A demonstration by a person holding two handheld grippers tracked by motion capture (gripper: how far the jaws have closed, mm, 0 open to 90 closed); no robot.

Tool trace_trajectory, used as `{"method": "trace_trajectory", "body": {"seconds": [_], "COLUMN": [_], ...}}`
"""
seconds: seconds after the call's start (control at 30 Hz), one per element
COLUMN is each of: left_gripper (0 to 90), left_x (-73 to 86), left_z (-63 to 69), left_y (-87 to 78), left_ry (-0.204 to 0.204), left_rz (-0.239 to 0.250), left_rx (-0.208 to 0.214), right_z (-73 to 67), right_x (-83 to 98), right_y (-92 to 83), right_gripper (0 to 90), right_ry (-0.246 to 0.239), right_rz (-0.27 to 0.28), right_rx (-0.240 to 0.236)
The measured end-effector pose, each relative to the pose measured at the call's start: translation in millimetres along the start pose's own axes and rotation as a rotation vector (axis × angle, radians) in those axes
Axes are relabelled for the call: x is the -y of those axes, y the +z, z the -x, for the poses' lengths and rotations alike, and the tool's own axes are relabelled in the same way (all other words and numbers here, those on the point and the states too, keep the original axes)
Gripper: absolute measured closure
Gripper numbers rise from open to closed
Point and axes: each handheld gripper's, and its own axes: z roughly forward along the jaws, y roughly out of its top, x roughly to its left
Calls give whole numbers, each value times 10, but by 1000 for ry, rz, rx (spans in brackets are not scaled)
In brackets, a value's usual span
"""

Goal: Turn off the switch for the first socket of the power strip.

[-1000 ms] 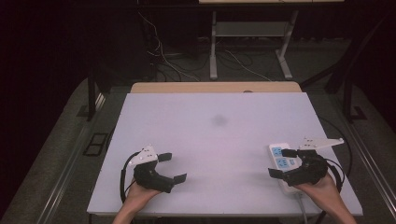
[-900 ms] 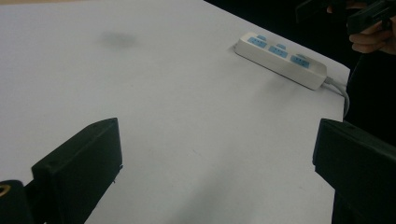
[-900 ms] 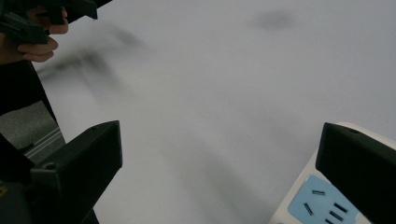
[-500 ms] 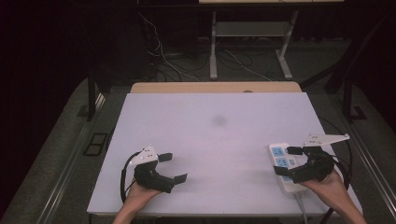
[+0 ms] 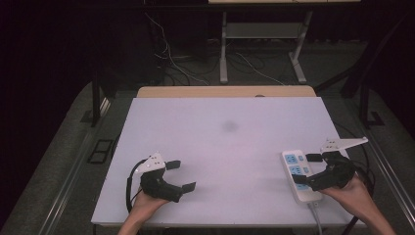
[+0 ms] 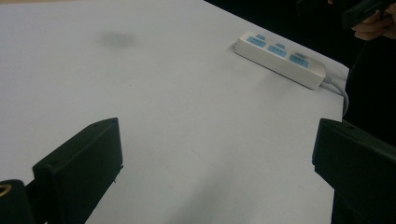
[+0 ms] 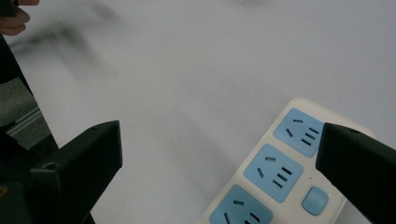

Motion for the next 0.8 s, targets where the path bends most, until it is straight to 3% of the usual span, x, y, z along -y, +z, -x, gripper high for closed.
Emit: {"method": "trace_trajectory", "body": {"seconds": [0.5, 0.6, 0.63, 0.8], "left_gripper": [7, 8, 8, 8], "left_x": [4, 2, 2, 2], "left_z": [3, 3, 3, 5], "left_y": [12, 17, 17, 14], "left_ry": [2, 5, 5, 7], "left_rz": [-5, -7, -7, -7], "left_rx": [6, 9, 9, 7], "right_z": [83, 107, 116, 170], "right_x": [-13, -19, -20, -11], "right_y": [-63, -89, -101, -144], "right_gripper": [15, 100, 198, 330], "right_ry": [-30, -41, -46, -64], "right_rz": [-100, -126, -137, -149], "right_rx": [38, 42, 44, 40]}}
